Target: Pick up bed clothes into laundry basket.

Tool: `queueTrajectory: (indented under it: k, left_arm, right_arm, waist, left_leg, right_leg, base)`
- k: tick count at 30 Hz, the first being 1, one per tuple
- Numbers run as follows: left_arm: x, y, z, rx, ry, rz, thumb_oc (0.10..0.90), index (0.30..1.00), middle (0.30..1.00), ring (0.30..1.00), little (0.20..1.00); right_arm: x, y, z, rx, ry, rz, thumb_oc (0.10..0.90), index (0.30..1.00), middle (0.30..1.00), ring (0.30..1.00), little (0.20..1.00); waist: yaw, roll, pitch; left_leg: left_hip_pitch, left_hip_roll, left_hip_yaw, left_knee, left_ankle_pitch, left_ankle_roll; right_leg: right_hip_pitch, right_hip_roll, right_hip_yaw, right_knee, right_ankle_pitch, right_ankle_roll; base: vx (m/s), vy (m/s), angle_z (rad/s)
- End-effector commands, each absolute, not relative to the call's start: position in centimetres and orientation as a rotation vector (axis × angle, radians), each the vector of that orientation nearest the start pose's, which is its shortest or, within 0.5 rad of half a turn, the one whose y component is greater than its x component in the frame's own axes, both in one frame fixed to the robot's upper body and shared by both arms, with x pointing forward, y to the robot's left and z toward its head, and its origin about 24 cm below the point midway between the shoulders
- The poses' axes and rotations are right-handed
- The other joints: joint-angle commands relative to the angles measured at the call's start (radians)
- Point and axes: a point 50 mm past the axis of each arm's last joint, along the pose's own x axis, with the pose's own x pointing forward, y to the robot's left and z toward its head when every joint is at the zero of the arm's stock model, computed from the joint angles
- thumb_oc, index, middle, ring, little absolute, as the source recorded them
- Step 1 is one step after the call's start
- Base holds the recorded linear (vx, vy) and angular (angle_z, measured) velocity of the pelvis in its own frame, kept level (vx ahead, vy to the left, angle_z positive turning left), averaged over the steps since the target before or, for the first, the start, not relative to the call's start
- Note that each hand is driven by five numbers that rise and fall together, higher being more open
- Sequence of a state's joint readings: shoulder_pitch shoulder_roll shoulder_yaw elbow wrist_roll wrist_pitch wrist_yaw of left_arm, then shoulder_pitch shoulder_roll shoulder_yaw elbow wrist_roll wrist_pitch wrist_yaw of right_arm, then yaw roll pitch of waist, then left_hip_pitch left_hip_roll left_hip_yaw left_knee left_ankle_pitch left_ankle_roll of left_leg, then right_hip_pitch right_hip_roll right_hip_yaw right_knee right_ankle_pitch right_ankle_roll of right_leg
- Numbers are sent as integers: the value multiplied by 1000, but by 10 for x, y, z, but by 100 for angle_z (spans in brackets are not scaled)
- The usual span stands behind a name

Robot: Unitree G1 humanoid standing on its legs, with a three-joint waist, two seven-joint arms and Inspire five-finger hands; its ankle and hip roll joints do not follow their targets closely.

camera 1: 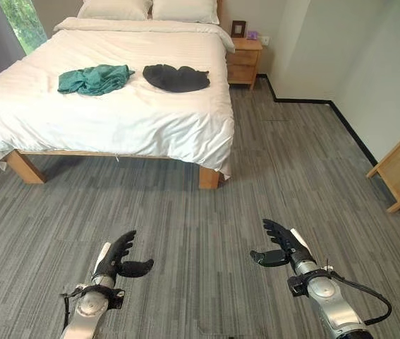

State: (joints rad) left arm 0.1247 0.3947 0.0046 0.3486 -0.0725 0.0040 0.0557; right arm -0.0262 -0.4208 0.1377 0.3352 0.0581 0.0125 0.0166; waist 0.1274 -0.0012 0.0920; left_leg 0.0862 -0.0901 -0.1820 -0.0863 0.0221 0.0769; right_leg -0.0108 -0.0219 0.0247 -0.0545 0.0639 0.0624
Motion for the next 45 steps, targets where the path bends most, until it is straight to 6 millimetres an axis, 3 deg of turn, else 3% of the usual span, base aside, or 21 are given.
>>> queueTrajectory:
  k: [1,2,5,8,11,13,15,18,19,20,22,26,28,30,33,35,36,37,40,43,45]
  left_arm:
    - [230,284,14,436,219,225,800,900,900,900,900]
    - [231,285,20,441,199,234,800,900,900,900,900]
    - [233,282,22,439,188,232,800,900,900,900,900]
    - [240,278,32,446,135,217,800,900,900,900,900]
    - [255,272,45,467,83,189,800,900,900,900,900]
    - [260,269,49,504,70,176,800,900,900,900,900]
    - [257,264,50,524,63,152,800,900,900,900,900]
    - [262,254,46,481,60,139,800,900,900,900,900]
    - [262,254,46,481,60,139,800,900,900,900,900]
    - [269,243,52,425,21,108,800,900,900,900,900]
    - [280,236,64,444,-24,84,800,900,900,900,900]
    - [280,236,67,465,-30,68,800,900,900,900,900]
    - [278,240,70,500,-39,67,800,900,900,900,900]
    - [274,245,73,515,-47,80,800,900,900,900,900]
    - [269,268,91,596,-87,160,800,900,900,900,900]
    - [263,275,98,629,-107,188,800,900,900,900,900]
    - [259,278,99,641,-109,197,800,900,900,900,900]
    - [260,280,108,638,-138,205,800,900,900,900,900]
    - [265,279,126,628,-222,221,800,900,900,900,900]
    - [269,273,142,596,-297,222,800,900,900,900,900]
    - [272,262,149,602,-341,176,800,900,900,900,900]
  right_arm:
    - [276,-220,45,-386,38,48,800,900,900,900,900]
    - [276,-216,49,-377,21,55,800,900,900,900,900]
    - [275,-218,50,-375,23,54,800,900,900,900,900]
    - [268,-231,49,-371,35,29,800,900,900,900,900]
    - [256,-244,41,-376,77,-13,800,900,900,900,900]
    - [250,-252,39,-389,100,-36,800,900,900,900,900]
    - [242,-254,35,-378,122,-22,800,900,900,900,900]
    - [244,-256,37,-339,113,-35,800,900,900,900,900]
    - [244,-256,37,-339,113,-35,800,900,900,900,900]
    - [250,-255,44,-280,63,-60,800,900,900,900,900]
    - [264,-258,57,-307,24,-98,800,900,900,900,900]
    - [275,-250,80,-288,-80,-62,800,900,900,900,900]
    - [283,-245,97,-342,-143,-30,800,900,900,900,900]
    - [290,-237,112,-385,-198,11,800,900,900,900,900]
    - [311,-216,151,-445,-321,83,800,900,900,900,900]
    - [314,-198,158,-451,-366,142,800,900,900,900,900]
    - [315,-195,158,-472,-363,165,800,900,900,900,900]
    - [316,-194,163,-485,-373,157,800,900,900,900,900]
    - [320,-194,172,-487,-395,150,800,900,900,900,900]
    - [320,-200,191,-564,-442,140,800,900,900,900,900]
    - [320,-216,204,-645,-459,86,800,900,900,900,900]
  waist:
    - [0,-16,-10]
    - [-20,5,20]
    - [-47,18,45]
    - [-111,0,43]
    - [-181,-2,28]
    - [-212,0,18]
    - [-215,12,-5]
    - [-208,37,-30]
    - [-208,37,-30]
    - [-167,-13,7]
    - [-84,-53,53]
    - [-30,-67,47]
    - [7,-44,29]
    - [45,-36,14]
    - [94,-54,-31]
    - [127,-83,-52]
    - [151,-93,-71]
    - [146,-82,-62]
    - [87,-26,-35]
    - [21,-14,-26]
    - [-3,-43,-25]
  left_leg:
    - [-36,-92,-111,15,-4,30]
    - [2,-88,-115,22,-22,43]
    - [48,-77,-126,36,-48,45]
    - [164,-99,-196,34,-79,44]
    - [291,-66,-298,6,-116,37]
    - [341,-39,-326,16,-124,24]
    - [355,-2,-309,82,-87,-16]
    - [196,4,-182,448,204,-150]
    - [196,4,-182,448,204,-150]
    - [-36,-21,-59,787,253,-137]
    - [-299,-59,57,878,112,-62]
    - [-412,-65,94,622,87,-35]
    - [-402,-30,86,238,158,-46]
    - [-368,-32,27,25,209,-54]
    - [-383,-8,8,7,244,-86]
    - [-347,-25,22,26,249,-63]
    - [-323,-49,30,48,238,-50]
    - [-275,-56,34,56,208,-31]
    - [-140,-34,-39,19,174,3]
    - [-54,-24,-108,2,146,-3]
    - [-29,-51,-139,-1,118,-15]
  right_leg:
    - [-109,-7,44,368,44,28]
    - [-197,-4,28,548,115,31]
    - [-285,20,9,607,98,30]
    - [-368,77,14,358,87,27]
    - [-388,106,47,3,203,53]
    - [-393,107,73,-14,237,78]
    - [-348,113,62,19,276,55]
    - [-252,114,44,68,212,25]
    - [-252,114,44,68,212,25]
    - [-151,67,36,69,164,-14]
    - [-24,64,70,54,95,-55]
    - [64,49,84,44,35,-56]
    - [138,76,101,36,-12,-55]
    - [200,86,122,27,-54,-60]
    - [312,40,158,46,-100,-38]
    - [288,-15,153,193,-23,15]
    - [263,-74,122,331,142,46]
    - [198,-81,97,492,239,44]
    - [3,4,106,694,170,3]
    - [-98,0,57,544,84,-17]
    - [-99,26,72,299,53,0]
  base:
    - [191,262,-18]
    - [129,146,6]
    - [304,143,13]
    - [547,51,11]
    - [684,-28,37]
    - [673,-72,114]
    - [680,-103,106]
    - [592,-37,23]
    - [546,-185,65]
    - [550,-284,82]
    - [676,-277,60]
    - [603,-38,1]
    - [673,62,12]
    - [722,63,-13]
    - [843,166,-41]
    - [773,279,-73]
    - [624,342,-59]
    - [611,326,-51]
    - [497,268,-1]
    - [428,62,48]
    - [409,-51,121]
